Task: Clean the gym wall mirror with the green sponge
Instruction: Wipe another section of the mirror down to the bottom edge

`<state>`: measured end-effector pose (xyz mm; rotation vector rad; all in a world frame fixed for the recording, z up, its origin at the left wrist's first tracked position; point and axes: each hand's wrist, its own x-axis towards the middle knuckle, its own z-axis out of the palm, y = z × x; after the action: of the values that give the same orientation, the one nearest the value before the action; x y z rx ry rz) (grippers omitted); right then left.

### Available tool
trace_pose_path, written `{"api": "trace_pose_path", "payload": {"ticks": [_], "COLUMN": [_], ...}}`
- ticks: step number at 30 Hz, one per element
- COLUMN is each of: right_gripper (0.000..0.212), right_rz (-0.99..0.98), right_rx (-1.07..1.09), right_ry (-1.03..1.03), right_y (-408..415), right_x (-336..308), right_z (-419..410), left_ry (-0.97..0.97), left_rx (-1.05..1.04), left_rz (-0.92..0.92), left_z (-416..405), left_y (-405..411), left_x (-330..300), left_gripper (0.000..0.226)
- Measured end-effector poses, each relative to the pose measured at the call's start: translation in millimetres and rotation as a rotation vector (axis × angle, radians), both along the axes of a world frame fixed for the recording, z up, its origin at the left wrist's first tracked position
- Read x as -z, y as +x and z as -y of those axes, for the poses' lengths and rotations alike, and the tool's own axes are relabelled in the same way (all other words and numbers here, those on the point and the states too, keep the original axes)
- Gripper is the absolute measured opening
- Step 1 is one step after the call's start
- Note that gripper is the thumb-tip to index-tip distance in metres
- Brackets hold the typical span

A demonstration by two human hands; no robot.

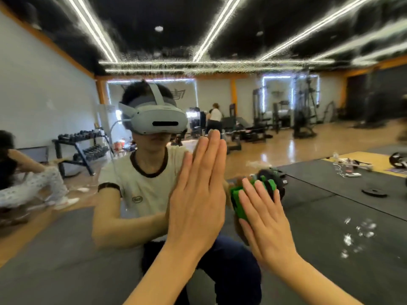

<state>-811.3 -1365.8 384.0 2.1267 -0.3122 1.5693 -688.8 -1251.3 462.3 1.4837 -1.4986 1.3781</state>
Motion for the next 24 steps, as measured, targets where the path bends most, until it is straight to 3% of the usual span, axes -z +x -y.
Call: {"api": "trace_pose_path", "payload": {"ticks": [4,6,9,13,16,21,24], "right_gripper": [0.05,0.049,0.053,0.049,0.046,0.049,0.05], "right_rz": [0.207,0.302,0.267,0.02,-0.063,0.127,0.139], "right_rx": [-0.107,-0.145,-0.09,-0.004,0.023,-0.115,-0.121], "right_ry": [0.041,0.104,0.101,-0.022,-0.17,-0.163,-0.144], "right_y": [7,10,5,-21,-33,-24,-21], "right_x": [-135,-168,-104,1,-47,-181,-158], "right_z": [8,11,16,26,42,53,55], "left_ry": [-0.008,-0.003,0.0,-0.003,-0.03,-0.02,-0.03], "left_rx": [-0.111,-0.13,-0.149,-0.175,-0.152,-0.18,-0.183], "left_rz": [0.055,0.059,0.056,0.067,0.071,0.057,0.031], "left_z": [7,7,6,7,9,9,9], "left_y": [4,3,2,2,1,0,-3], "left_x": [3,3,3,3,3,0,-2], "left_gripper": [0.065,0.063,0.063,0.06,0.058,0.064,0.063]}}
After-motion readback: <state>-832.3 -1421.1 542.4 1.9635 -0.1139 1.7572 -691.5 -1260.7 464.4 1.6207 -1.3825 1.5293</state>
